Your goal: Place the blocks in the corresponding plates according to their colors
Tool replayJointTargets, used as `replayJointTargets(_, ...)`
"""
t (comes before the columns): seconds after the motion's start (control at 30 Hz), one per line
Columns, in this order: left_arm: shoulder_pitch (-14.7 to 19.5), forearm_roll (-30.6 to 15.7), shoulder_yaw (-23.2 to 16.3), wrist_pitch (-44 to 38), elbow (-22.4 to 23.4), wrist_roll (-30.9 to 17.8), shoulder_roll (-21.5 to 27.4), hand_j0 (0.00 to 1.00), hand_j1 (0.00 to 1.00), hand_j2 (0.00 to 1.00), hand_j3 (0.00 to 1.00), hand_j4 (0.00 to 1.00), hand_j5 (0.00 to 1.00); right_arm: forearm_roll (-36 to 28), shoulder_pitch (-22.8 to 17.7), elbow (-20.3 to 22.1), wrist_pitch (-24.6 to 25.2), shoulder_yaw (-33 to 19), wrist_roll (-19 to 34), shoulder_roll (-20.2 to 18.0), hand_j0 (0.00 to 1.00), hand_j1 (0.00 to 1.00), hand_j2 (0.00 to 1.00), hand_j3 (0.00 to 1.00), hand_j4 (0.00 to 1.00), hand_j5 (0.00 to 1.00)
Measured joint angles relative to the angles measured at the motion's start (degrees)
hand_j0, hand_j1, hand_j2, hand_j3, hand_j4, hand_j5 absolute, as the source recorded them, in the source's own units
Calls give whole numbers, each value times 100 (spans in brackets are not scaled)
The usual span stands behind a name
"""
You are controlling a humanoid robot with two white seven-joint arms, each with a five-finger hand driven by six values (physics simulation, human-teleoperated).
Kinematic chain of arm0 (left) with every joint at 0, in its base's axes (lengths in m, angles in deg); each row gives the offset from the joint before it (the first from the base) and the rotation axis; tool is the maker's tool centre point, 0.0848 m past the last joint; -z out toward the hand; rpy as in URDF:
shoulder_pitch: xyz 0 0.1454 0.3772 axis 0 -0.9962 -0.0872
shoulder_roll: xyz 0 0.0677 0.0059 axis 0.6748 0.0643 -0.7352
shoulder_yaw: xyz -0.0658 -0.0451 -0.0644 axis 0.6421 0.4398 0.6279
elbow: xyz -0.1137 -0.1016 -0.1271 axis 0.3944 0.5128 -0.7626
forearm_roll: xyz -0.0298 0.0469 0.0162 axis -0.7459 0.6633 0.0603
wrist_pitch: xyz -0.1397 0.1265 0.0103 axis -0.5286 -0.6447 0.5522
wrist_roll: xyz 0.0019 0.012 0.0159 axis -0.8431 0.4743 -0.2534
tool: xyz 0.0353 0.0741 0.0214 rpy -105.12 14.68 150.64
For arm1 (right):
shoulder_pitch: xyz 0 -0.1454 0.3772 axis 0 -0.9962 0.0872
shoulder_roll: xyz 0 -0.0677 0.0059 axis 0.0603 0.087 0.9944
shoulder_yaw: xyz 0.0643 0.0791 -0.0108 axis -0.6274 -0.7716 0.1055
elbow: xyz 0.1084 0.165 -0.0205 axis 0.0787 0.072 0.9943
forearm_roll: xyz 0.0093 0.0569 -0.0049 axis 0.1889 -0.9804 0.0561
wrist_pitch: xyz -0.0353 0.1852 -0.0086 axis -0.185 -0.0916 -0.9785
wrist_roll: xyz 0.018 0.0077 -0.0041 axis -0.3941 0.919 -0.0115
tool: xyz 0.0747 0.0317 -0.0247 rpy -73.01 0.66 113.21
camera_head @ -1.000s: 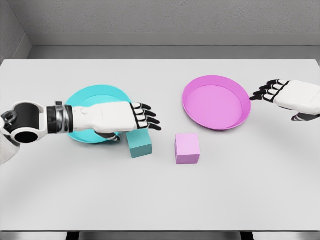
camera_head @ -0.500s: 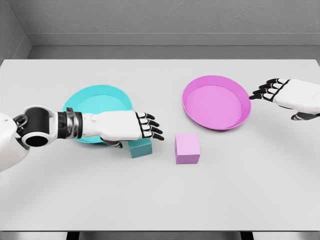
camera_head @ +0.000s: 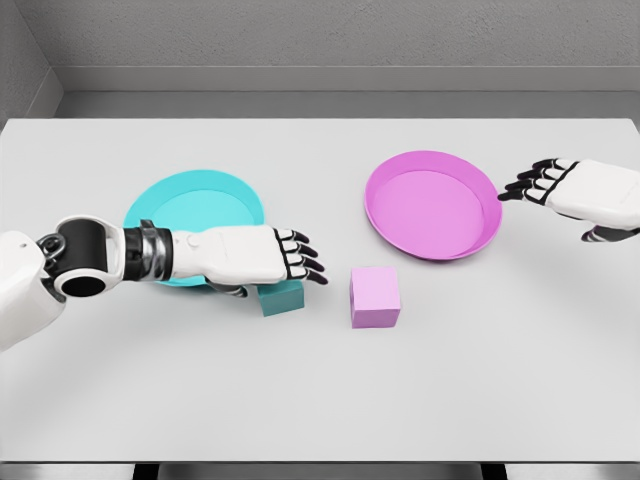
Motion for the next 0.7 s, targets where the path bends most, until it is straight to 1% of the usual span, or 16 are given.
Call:
replayJointTargets(0.07, 0, 45, -19, -2, -3, 0, 0, 91, 91, 91, 91, 91, 91, 0, -18, -1, 0, 0, 0, 0, 100, 100, 100, 100, 100, 100)
replayJointTargets(0.17, 0, 85, -35, 5, -5, 0, 5, 85, 85, 85, 85, 85, 85, 0, -18, 0, 0, 0, 0, 0, 100, 100, 100, 100, 100, 100)
replayJointTargets(0.23, 0, 97, -40, 16, -5, 0, 7, 81, 81, 81, 81, 81, 81, 0, -18, 0, 0, 0, 0, -3, 100, 100, 100, 100, 100, 100)
replayJointTargets(0.3, 0, 104, -54, 31, -6, -31, 11, 73, 73, 73, 73, 73, 73, 0, -18, 0, 0, 1, 0, -1, 100, 100, 100, 100, 100, 100)
replayJointTargets(0.33, 0, 96, -58, 34, -6, -48, 11, 71, 71, 71, 71, 71, 71, 0, -18, 0, 0, 1, 0, -1, 100, 100, 100, 100, 100, 100)
replayJointTargets(0.4, 0, 71, -62, 33, -9, -64, 15, 67, 67, 67, 67, 67, 67, 0, 0, 0, 0, 2, 0, -1, 100, 100, 100, 100, 100, 100)
replayJointTargets(0.63, 18, 68, -67, 62, -17, -90, 41, 60, 60, 60, 60, 60, 60, 0, 0, 15, 0, 5, 0, -1, 100, 100, 100, 100, 100, 100)
replayJointTargets(0.7, 18, 74, -62, 111, -22, -83, 50, 55, 55, 55, 55, 55, 55, 0, 17, 16, 0, 5, 0, 0, 100, 100, 100, 100, 100, 100)
